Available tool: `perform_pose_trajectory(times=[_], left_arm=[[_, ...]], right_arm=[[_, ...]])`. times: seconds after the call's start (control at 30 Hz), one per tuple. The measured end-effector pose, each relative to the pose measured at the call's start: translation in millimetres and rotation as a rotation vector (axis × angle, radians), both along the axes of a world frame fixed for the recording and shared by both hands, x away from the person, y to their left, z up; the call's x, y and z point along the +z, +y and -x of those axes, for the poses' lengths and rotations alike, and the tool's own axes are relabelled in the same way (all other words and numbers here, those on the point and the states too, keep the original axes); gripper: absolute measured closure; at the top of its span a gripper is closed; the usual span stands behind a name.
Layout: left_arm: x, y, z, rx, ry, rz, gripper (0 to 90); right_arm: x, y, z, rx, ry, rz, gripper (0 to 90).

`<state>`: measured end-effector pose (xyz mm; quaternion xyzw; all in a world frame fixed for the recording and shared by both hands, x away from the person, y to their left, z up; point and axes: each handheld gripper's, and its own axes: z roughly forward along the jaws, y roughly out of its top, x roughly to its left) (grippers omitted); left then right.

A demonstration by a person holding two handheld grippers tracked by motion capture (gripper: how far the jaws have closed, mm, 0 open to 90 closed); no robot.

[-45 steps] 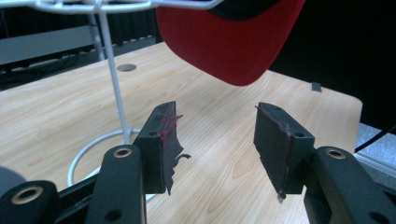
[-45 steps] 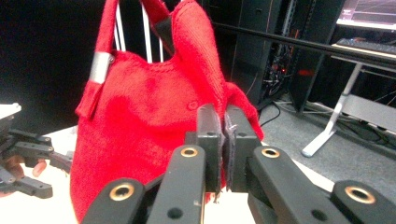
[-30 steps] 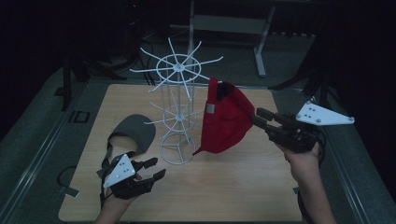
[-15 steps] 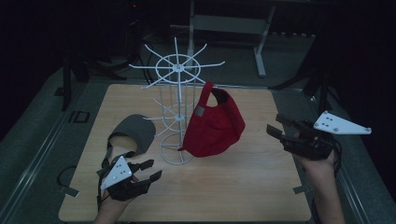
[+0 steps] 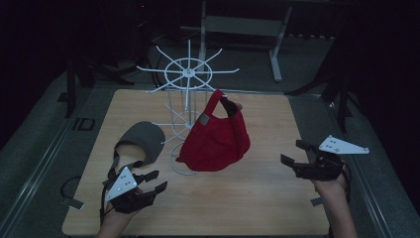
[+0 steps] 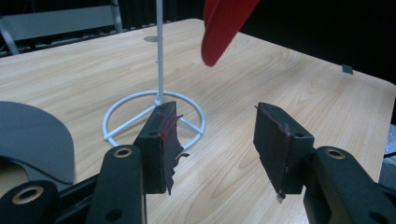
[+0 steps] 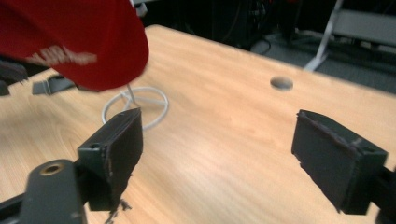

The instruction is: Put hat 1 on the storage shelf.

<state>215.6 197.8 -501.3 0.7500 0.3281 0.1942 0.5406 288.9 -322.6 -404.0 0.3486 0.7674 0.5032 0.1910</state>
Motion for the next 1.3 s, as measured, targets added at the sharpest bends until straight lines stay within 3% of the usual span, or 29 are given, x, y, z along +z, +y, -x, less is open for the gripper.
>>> perform_pose_trajectory(times=[0.1,0.23,0.33,0.5,0.67,0.8,1.1,1.3], left_arm=[[-2.1,2.7,-0.2,0.006,0.002,0.001,50.2],[-5.2,7.3,0.4,0.018,0.006,0.002,50.1],[-8.1,12.3,1.3,0.035,0.008,-0.002,50.2],[-13.9,22.8,3.7,0.082,0.003,-0.024,50.2],[-18.7,38.1,6.3,0.164,0.002,-0.044,50.0],[-22.6,52.7,5.3,0.234,0.012,-0.043,50.0],[-32.5,77.8,-3.1,0.414,0.084,-0.07,46.9],[-38.3,93.6,-10.6,0.475,0.131,-0.076,39.4]], right_arm=[[-15.2,-3.3,-2.0,-0.027,0.037,0.007,15.4],[-35.1,-8.6,-2.3,-0.072,0.054,0.041,13.7],[-51.0,-17.1,-2.6,-0.103,0.045,0.019,13.7],[-77.4,-31.3,-0.6,-0.087,0.029,-0.016,13.6],[-98.3,-39.0,7.4,-0.161,-0.04,0.013,13.5],[-113.3,-46.1,10.0,-0.179,-0.023,-0.016,13.5],[-130.7,-53.0,14.0,-0.199,0.003,-0.003,13.6],[-130.6,-54.4,14.9,-0.202,-0.001,0.001,13.6]])
